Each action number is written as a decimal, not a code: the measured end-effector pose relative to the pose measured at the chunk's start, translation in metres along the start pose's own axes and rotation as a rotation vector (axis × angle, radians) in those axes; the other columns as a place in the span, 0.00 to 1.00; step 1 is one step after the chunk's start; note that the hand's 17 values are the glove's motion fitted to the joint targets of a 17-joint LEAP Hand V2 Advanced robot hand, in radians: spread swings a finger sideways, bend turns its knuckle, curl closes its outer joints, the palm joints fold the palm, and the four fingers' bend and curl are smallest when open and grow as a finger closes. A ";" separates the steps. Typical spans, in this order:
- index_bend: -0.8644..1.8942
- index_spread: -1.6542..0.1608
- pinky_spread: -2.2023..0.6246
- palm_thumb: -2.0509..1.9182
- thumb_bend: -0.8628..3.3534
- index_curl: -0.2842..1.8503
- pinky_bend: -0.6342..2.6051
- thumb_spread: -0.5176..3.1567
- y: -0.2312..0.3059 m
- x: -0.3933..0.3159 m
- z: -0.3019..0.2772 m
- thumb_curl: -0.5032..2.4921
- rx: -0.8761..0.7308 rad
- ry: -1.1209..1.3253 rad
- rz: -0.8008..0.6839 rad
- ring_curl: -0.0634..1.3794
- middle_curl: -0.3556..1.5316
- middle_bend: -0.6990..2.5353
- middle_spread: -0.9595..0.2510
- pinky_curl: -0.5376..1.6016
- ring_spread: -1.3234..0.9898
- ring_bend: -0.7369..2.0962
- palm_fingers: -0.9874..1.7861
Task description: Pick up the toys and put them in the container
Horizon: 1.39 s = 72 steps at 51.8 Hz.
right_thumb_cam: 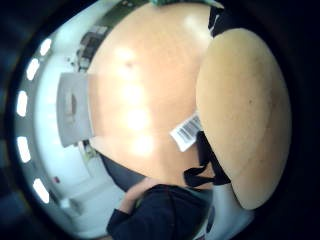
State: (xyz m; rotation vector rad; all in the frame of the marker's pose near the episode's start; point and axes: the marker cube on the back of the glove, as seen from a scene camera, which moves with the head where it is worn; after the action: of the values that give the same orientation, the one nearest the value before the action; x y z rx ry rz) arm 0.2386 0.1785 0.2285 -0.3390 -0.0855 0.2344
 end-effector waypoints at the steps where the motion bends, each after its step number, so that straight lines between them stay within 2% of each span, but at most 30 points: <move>1: 0.33 0.72 0.68 0.61 0.24 0.22 0.46 0.48 0.000 0.000 0.000 0.26 0.010 0.005 0.002 0.31 0.40 0.34 0.59 0.43 0.37 0.51 0.57; 8: 0.33 0.71 0.64 0.65 0.26 0.19 0.49 0.49 0.001 -0.007 -0.001 0.28 0.101 0.094 0.034 0.36 0.43 0.37 0.52 0.44 0.36 0.58 0.64; 19: 0.35 0.70 0.62 0.69 0.26 0.17 0.48 0.40 -0.013 -0.004 -0.026 0.34 0.073 0.060 0.044 0.40 0.49 0.43 0.45 0.44 0.35 0.63 0.70; 27: 0.36 0.70 0.62 0.69 0.26 0.16 0.48 0.36 -0.012 -0.024 -0.089 0.37 0.092 -0.008 0.059 0.43 0.52 0.45 0.43 0.44 0.36 0.65 0.71; 35: 0.36 0.70 0.62 0.69 0.25 0.14 0.48 0.33 -0.025 -0.058 -0.167 0.39 0.197 -0.031 0.022 0.43 0.54 0.46 0.42 0.45 0.36 0.65 0.71; 44: 0.36 0.70 0.62 0.70 0.25 0.13 0.48 0.31 -0.029 -0.127 -0.235 0.42 0.268 -0.049 -0.064 0.43 0.55 0.45 0.41 0.45 0.36 0.65 0.71; 56: 0.36 0.69 0.62 0.70 0.25 0.13 0.48 0.29 -0.023 -0.273 -0.290 0.44 0.327 -0.040 -0.203 0.43 0.57 0.45 0.41 0.45 0.36 0.65 0.71; 64: 0.36 0.69 0.62 0.69 0.24 0.13 0.48 0.28 -0.018 -0.380 -0.296 0.46 0.366 -0.004 -0.310 0.43 0.58 0.44 0.40 0.45 0.36 0.65 0.71; 72: 0.36 0.69 0.62 0.69 0.24 0.13 0.48 0.28 -0.001 -0.476 -0.279 0.48 0.324 -0.027 -0.431 0.43 0.59 0.44 0.40 0.45 0.36 0.65 0.71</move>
State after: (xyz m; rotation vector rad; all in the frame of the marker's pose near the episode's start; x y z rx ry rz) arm -0.1882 -0.0266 -0.0543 0.0102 -0.1425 -0.1743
